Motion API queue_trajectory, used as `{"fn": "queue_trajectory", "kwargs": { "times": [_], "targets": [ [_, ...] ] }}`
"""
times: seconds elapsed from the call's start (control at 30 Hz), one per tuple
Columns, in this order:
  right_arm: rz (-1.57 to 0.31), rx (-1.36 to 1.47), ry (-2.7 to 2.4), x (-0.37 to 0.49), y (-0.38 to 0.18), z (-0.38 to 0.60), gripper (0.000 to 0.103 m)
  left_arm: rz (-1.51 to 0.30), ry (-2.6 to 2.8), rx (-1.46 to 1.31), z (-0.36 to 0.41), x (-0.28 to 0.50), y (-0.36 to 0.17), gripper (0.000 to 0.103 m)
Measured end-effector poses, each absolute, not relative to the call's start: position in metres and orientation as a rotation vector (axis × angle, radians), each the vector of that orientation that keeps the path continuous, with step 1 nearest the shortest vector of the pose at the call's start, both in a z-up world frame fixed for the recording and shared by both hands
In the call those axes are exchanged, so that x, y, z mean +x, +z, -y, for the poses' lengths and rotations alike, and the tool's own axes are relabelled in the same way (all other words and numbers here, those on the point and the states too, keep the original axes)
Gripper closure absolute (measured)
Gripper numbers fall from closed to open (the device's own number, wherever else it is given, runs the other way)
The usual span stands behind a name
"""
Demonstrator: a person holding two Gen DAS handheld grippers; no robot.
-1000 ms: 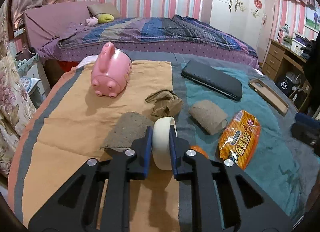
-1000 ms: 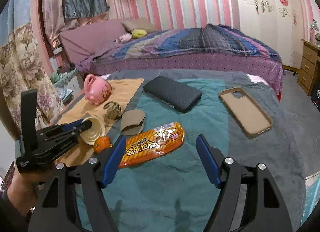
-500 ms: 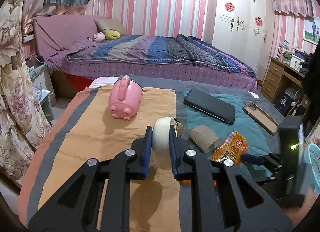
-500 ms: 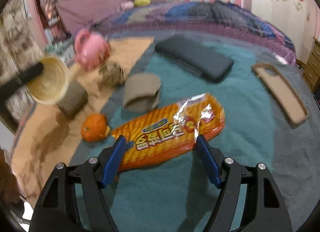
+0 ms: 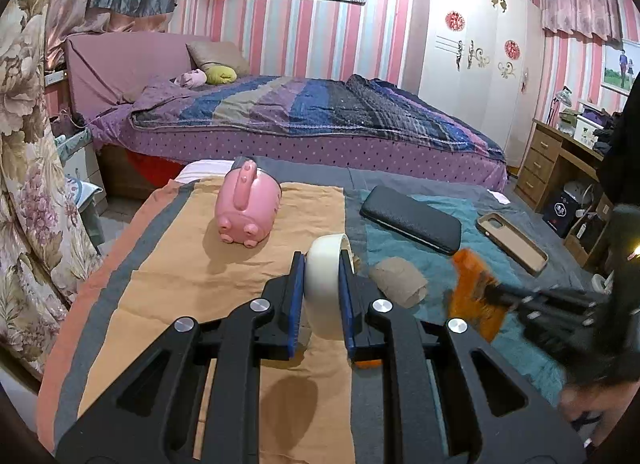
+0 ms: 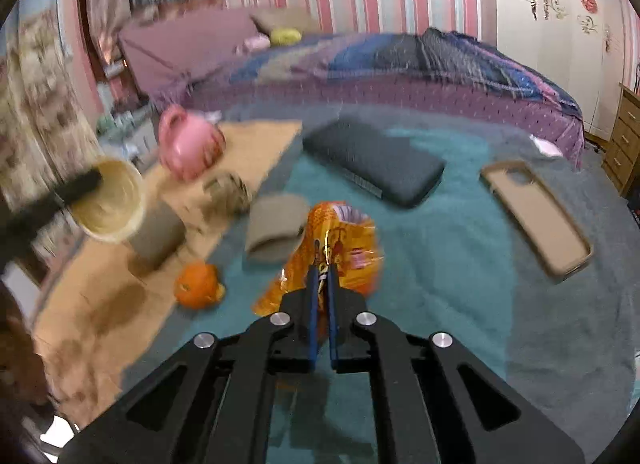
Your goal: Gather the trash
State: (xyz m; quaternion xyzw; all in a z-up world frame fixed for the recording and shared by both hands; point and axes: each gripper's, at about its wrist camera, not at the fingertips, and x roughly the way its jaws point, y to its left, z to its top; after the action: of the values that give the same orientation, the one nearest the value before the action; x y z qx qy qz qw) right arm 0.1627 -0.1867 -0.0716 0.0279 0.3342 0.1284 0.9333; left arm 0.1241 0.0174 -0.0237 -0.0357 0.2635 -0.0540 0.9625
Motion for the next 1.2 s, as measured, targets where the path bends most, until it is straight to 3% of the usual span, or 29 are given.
{"fn": "queue_trajectory", "kwargs": {
  "times": [0.4,1.2],
  "targets": [
    [-0.536,0.042,0.289,0.110,-0.019,0.211,0.100,-0.489,-0.189,-0.052,0.021,0.101,-0.006,0.088],
    [-0.402,0.034,0.228,0.037,0.020,0.279,0.102,-0.429,-0.303,-0.071,0.081,0.063,0.016,0.088]
  ]
}}
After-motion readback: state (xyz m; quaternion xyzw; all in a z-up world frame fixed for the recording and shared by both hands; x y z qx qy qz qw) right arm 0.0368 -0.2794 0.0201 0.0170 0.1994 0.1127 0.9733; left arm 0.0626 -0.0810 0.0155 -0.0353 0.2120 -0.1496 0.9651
